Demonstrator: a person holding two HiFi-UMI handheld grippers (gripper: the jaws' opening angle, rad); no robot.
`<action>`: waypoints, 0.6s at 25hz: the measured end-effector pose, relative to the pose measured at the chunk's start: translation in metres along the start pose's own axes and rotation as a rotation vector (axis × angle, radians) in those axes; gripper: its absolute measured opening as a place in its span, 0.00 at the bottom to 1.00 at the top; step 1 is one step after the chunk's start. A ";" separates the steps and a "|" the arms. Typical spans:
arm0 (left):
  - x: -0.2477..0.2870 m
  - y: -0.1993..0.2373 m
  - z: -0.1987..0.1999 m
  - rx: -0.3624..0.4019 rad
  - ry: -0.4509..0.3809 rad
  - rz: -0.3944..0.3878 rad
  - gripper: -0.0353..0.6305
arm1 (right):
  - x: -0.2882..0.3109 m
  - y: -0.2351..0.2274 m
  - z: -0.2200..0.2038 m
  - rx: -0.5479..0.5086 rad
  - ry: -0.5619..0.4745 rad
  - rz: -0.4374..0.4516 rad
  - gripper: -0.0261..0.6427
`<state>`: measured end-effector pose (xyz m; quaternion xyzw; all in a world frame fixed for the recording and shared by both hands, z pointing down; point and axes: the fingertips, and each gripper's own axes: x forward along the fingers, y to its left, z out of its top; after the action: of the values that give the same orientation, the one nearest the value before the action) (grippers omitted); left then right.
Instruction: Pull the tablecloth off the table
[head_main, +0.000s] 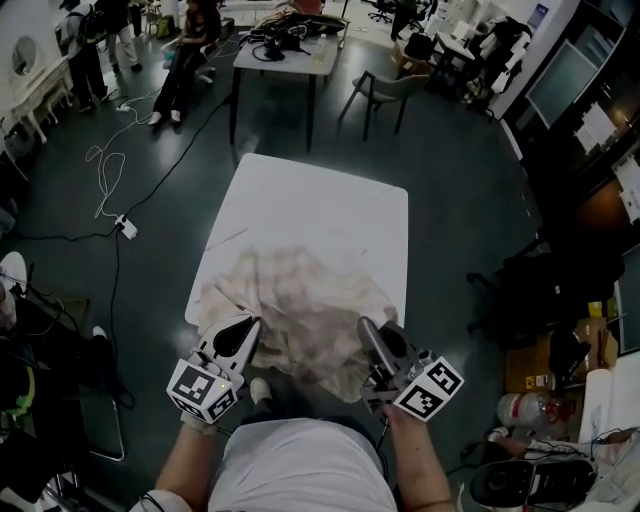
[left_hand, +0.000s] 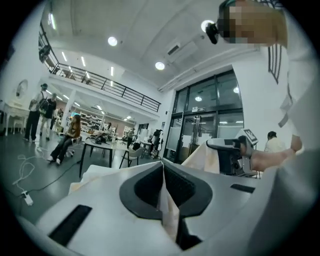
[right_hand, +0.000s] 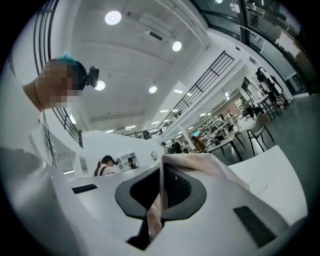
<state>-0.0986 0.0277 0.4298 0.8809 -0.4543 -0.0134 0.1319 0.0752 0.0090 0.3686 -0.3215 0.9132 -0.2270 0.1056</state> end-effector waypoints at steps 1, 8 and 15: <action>-0.003 -0.007 0.003 0.025 -0.003 0.012 0.08 | -0.004 0.003 0.002 -0.024 0.002 0.004 0.08; -0.036 -0.063 0.030 0.114 -0.084 0.121 0.08 | -0.047 0.030 0.023 -0.132 -0.064 0.063 0.08; -0.065 -0.117 0.098 0.192 -0.271 0.187 0.08 | -0.096 0.062 0.077 -0.303 -0.194 0.058 0.08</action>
<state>-0.0578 0.1234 0.2999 0.8336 -0.5469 -0.0764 -0.0144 0.1414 0.0863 0.2761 -0.3279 0.9313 -0.0513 0.1501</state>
